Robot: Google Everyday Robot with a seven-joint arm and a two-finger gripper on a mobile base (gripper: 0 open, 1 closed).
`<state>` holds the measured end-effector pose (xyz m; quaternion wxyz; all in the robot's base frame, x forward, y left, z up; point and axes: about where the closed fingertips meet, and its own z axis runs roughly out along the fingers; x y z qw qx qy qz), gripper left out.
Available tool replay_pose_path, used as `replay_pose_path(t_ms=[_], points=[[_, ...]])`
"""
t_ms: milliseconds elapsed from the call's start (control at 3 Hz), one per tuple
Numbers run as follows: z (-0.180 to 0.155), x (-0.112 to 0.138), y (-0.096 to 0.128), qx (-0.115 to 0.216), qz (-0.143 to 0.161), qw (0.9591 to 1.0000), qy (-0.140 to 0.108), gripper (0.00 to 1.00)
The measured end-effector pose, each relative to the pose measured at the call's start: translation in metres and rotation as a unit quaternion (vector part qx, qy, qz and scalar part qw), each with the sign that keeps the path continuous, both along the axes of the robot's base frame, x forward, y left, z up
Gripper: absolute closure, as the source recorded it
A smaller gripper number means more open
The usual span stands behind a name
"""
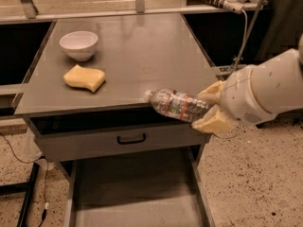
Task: Place water bottle into middle drawer
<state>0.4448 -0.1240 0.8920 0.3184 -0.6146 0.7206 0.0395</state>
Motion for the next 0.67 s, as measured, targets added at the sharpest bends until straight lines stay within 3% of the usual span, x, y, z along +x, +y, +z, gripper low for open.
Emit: replay_pose_path(t_ms=[333,667], points=[[-0.039,-0.018,-0.009,0.033,-0.009,0.9993,0.01,1.0],[-0.097,-0.017,-0.013,0.063,-0.024,0.9969,0.042,1.0]])
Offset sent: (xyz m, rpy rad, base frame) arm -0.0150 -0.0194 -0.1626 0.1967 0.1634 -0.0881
